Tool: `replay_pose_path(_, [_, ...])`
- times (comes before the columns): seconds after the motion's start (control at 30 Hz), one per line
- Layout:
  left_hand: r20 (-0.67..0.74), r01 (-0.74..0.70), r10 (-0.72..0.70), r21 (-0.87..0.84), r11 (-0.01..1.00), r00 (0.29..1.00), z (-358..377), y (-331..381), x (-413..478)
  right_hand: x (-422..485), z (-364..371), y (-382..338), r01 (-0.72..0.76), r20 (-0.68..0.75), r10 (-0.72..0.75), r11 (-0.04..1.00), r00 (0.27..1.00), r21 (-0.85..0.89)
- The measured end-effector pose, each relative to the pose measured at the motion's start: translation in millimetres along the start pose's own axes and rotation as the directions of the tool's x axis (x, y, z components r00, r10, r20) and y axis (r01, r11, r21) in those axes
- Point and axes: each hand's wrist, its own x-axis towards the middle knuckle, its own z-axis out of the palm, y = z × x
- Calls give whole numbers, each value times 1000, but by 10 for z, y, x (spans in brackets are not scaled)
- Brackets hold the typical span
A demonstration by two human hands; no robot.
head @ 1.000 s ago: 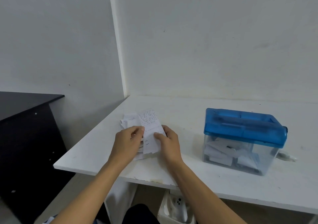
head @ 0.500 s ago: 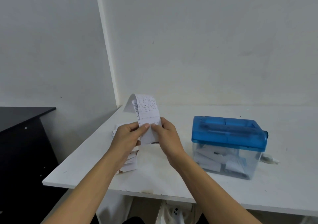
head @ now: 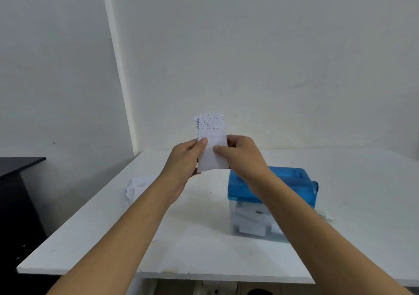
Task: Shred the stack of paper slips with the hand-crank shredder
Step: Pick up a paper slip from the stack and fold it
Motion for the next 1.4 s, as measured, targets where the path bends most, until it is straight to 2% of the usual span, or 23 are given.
replay_pose_path(0.13, [97,-93,86,79,992,992,257,136,107,18,-357,-99,60,-40,-68,985,997,-162])
replay_pose_path(0.23, [183,-149,109,222,964,977,478,162,167,36,-609,-52,37,-27,-46,958,999,-284])
replay_pose_path(0.37, [199,-184,128,293,938,972,737,112,229,62,-836,124,-10,-30,-2,920,1000,-392])
replay_pose_path(0.57, [199,-150,87,325,934,976,893,-76,216,51,-960,397,-40,-19,35,857,999,-514])
replay_pose_path(0.87, [230,-160,55,465,871,972,792,-158,227,-30,-972,506,11,1,-12,853,1000,-522])
replay_pose_path(1.4, [266,-203,57,566,799,962,660,-169,257,-36,-951,551,37,32,-23,828,999,-559])
